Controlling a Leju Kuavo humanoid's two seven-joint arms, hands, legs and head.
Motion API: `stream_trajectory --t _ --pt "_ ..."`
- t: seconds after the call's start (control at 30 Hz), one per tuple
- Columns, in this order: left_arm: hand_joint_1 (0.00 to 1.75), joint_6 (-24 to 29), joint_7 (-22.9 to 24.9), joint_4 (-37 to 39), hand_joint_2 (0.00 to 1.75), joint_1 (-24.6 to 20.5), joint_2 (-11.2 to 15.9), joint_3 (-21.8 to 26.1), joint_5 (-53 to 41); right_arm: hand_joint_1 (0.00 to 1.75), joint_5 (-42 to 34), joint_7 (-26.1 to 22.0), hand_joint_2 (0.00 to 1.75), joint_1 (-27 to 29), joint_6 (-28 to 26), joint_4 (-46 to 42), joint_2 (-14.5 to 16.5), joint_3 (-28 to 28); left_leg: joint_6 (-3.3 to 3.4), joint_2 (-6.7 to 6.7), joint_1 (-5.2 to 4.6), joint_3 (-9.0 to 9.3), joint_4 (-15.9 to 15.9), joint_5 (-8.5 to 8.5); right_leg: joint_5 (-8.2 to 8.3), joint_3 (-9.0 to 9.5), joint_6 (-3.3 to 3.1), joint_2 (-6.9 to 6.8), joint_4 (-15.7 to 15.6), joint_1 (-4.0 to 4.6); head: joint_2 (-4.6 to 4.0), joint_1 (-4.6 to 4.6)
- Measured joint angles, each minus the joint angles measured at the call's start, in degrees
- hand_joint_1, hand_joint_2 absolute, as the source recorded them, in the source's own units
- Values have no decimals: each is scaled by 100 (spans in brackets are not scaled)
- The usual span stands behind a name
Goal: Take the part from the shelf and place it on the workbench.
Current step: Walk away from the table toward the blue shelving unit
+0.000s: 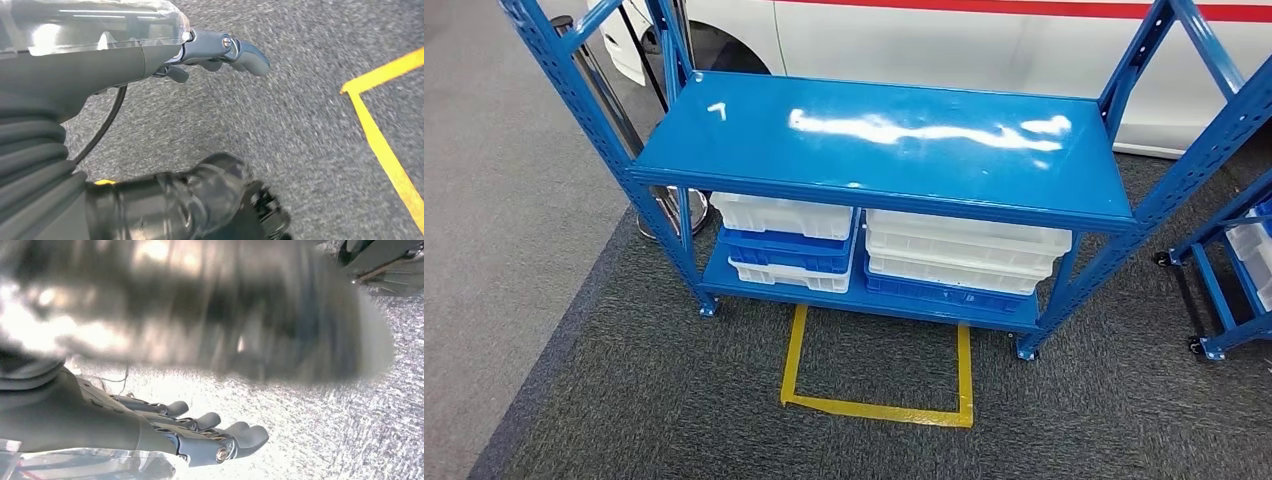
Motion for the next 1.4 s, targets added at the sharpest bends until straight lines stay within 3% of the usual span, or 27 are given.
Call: stream_trajectory --t 0.07,0.1,0.13,0.23,0.3,0.4,0.47,0.53,0.57,0.6,0.63,0.7,0.77,0.83,0.93,0.97,1.03,1.1,1.13,1.17,1.27,1.33,1.4 --pt "0 -10 -10 0 175 6 0 1 3 0 14 0 175 3 -4 0 1 1 -20 -10 6 -320 680 -264 -1 -12 -19 4 12 11 0 -2" --pt "0 -16 -11 0 175 11 0 1 4 0 16 0 175 5 -1 0 2 1 -23 -11 6 -377 794 -242 -5 -14 -21 9 22 14 0 -2" --pt "0 -24 -11 0 175 18 1 -2 15 0 10 0 175 4 4 0 2 2 -20 -11 8 -327 679 -107 -10 -13 -19 16 36 15 0 -2" --pt "0 -75 28 0 175 80 24 -109 164 0 -80 1 175 -7 50 -30 -5 77 29 -27 3 160 -387 429 -39 -12 15 44 86 27 0 -1" --pt "0 -138 100 0 175 137 52 -262 375 0 -218 1 175 -9 95 -78 -24 206 69 -42 -14 299 -729 498 -44 -30 69 57 108 43 0 3" --pt "0 -255 244 -1 175 219 105 -503 767 0 -483 11 175 12 181 -136 -74 417 164 -29 -13 316 -787 536 -65 -46 168 59 137 35 0 5" --pt "0 -335 340 -17 175 248 140 -669 1031 0 -662 28 175 52 237 -157 -114 560 238 -11 6 327 -830 579 -293 -176 227 47 450 19 0 7" --pt "0 -421 443 -68 175 259 179 -865 1309 0 -855 45 175 119 306 -163 -160 720 265 2 2 310 -831 589 -668 -488 269 38 1145 4 0 8" --pt "0 -466 496 -105 175 263 202 -966 1451 0 -952 51 175 161 340 -163 -184 804 267 8 0 304 -827 589 -790 -634 284 37 1466 -4 0 7" --pt "0 -505 547 -149 175 265 225 -1065 1590 0 -1043 57 175 210 375 -163 -208 885 266 13 -2 301 -823 588 -807 -705 293 36 1627 -9 0 7" --pt "0 -545 595 -200 175 261 247 -1154 1718 0 -1127 62 175 261 408 -162 -228 962 263 14 -2 302 -819 586 -713 -672 295 34 1574 -15 0 7" --pt "0 -623 689 -315 175 247 284 -1337 1976 0 -1302 75 175 366 467 -160 -272 1117 242 11 0 316 -811 573 -335 -332 276 17 895 -22 0 8" --pt "0 -702 782 -422 175 234 322 -1528 2232 0 -1477 87 175 452 528 -152 -311 1278 189 12 -22 318 -788 550 -116 -27 226 0 253 4 0 7" --pt "0 -781 879 -504 175 232 368 -1719 2492 0 -1653 95 175 522 589 -146 -342 1448 121 18 -37 313 -787 543 -113 24 163 6 113 40 0 4" --pt "0 -901 1031 -584 175 264 440 -2010 2896 0 -1920 111 175 586 682 -151 -397 1707 24 6 -17 292 -705 455 -77 32 48 11 62 20 0 2" --pt "0 -940 1077 -597 175 289 463 -2102 3019 0 -2001 116 175 592 712 -160 -415 1789 2 -4 -10 216 -525 324 -63 35 8 6 41 10 0 1" --pt "0 -1010 1165 -607 175 364 506 -2270 3244 0 -2150 125 175 594 762 -199 -452 1937 -23 -16 0 -86 144 -58 -56 25 -44 -1 34 18 0 -2" --pt "0 -1072 1244 -607 175 463 536 -2405 3437 0 -2280 128 87 587 808 -259 -481 2061 -34 -16 5 -380 784 -300 -57 13 -60 -1 45 37 0 -2" --pt "0 -1101 1283 -606 175 516 547 -2470 3534 0 -2346 132 44 578 832 -300 -497 2123 -33 -16 6 -413 854 -263 -59 12 -62 0 53 43 0 -2" --pt "0 -1129 1318 -604 131 572 557 -2531 3624 0 -2407 136 0 563 855 -346 -513 2181 -28 -16 7 -341 702 -120 -63 14 -60 1 61 47 0 -2" --pt "0 -1243 1451 -567 0 745 613 -2768 3982 0 -2650 152 0 500 939 -560 -567 2408 22 -21 -5 180 -413 416 -83 22 -23 12 95 57 0 -2" --pt "0 -1333 1560 -533 0 851 656 -2971 4275 0 -2845 161 0 460 1010 -703 -609 2596 67 -24 -30 326 -756 486 -87 16 32 20 105 65 0 -1" --pt "0 -1421 1671 -522 0 945 701 -3190 4568 0 -3043 169 0 446 1078 -792 -659 2786 123 -18 -32 340 -789 505 -89 24 96 24 98 64 0 -1"
